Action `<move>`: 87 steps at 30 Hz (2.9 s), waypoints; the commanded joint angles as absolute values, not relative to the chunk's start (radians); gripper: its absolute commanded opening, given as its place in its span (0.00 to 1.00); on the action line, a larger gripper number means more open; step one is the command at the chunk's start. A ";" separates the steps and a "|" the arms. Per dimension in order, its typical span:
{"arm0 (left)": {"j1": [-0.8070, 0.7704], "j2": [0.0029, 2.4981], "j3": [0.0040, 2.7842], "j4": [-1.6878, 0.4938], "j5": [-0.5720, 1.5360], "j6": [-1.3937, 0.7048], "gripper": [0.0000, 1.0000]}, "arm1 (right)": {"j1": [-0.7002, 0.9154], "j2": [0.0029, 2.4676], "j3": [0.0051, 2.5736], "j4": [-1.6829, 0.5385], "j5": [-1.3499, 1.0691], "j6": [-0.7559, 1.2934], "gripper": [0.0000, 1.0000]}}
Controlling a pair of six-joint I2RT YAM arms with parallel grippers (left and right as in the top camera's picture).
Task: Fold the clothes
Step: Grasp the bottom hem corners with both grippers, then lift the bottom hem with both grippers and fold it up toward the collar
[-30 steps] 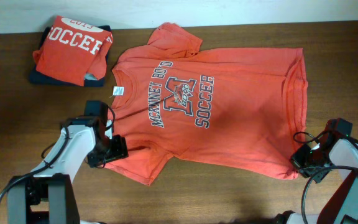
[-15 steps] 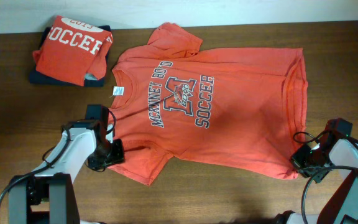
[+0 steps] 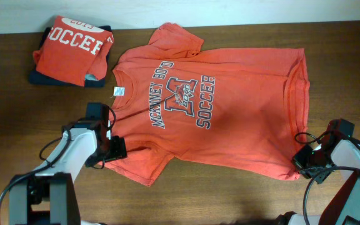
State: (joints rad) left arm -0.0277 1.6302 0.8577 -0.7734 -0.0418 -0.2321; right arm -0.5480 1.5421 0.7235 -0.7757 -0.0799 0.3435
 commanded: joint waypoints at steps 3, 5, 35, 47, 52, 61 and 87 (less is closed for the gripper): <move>-0.030 1.707 0.849 -0.789 -0.036 -0.239 0.77 | -0.543 1.591 0.690 -0.762 -0.072 0.348 0.07; -0.030 1.712 0.849 -0.807 -0.028 -0.238 0.63 | -0.543 1.591 0.690 -0.762 -0.072 0.348 0.07; -0.030 1.710 1.095 -1.177 0.091 -0.237 0.01 | -0.458 1.590 1.059 -1.108 -0.070 0.375 0.04; -0.030 1.710 1.290 -1.220 0.105 -0.239 0.00 | -0.458 1.592 1.224 -1.150 -0.033 0.371 0.04; -0.030 1.711 1.364 -1.200 0.117 -0.245 0.00 | -0.436 1.594 1.227 -1.089 -0.034 0.370 0.04; -0.030 1.711 1.397 -1.044 0.117 -0.276 0.01 | -0.364 1.596 1.235 -0.973 -0.033 0.370 0.04; -0.030 1.848 1.397 -0.651 0.105 -0.276 0.00 | -0.344 1.765 1.234 -0.668 -0.036 0.328 0.04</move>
